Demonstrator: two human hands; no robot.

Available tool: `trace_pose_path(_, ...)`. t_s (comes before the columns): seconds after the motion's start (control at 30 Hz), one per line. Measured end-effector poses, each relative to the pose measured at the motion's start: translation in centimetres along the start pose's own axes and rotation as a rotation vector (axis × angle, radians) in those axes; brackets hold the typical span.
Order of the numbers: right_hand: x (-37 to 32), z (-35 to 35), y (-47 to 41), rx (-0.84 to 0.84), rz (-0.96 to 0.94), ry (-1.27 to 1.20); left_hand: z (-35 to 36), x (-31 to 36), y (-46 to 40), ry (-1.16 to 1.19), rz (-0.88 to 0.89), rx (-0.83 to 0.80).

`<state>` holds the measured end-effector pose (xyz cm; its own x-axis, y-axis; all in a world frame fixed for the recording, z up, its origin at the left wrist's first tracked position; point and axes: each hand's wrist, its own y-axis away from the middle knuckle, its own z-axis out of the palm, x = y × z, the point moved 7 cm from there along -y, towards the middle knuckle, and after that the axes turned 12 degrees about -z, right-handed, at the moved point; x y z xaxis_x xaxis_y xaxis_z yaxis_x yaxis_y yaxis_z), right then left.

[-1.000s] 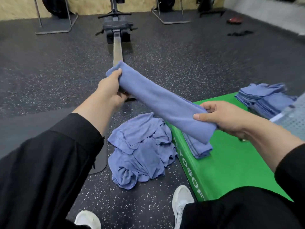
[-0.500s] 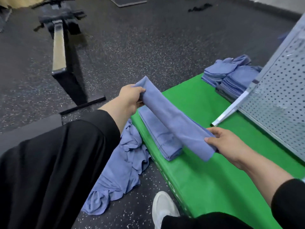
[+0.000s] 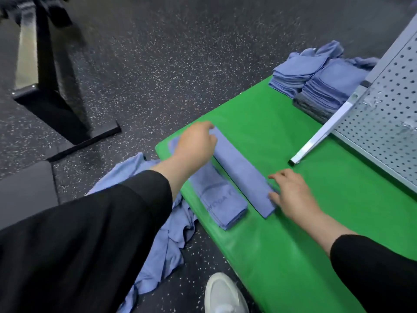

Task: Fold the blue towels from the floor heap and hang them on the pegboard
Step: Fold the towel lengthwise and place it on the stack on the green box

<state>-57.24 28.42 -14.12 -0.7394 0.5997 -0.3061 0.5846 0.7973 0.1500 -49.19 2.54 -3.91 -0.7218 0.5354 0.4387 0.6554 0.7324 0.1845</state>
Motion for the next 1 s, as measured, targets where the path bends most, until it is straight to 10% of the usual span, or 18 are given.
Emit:
trace_pose_path(0.23,-1.7,2.3,0.5,-0.186,-0.194,0.204,9.1,4.6,7.7,-0.462,0.425,-0.215)
trace_pose_path(0.57,-11.0,-7.0,-3.7,0.085,-0.2,-0.229,0.6,-1.2,7.4,-0.186,0.21,-0.019)
trace_pose_path(1.0,-36.1,-2.8,-6.6,-0.538,-0.664,0.295,-13.0,-28.7,16.7,-0.388,-0.154,0.119)
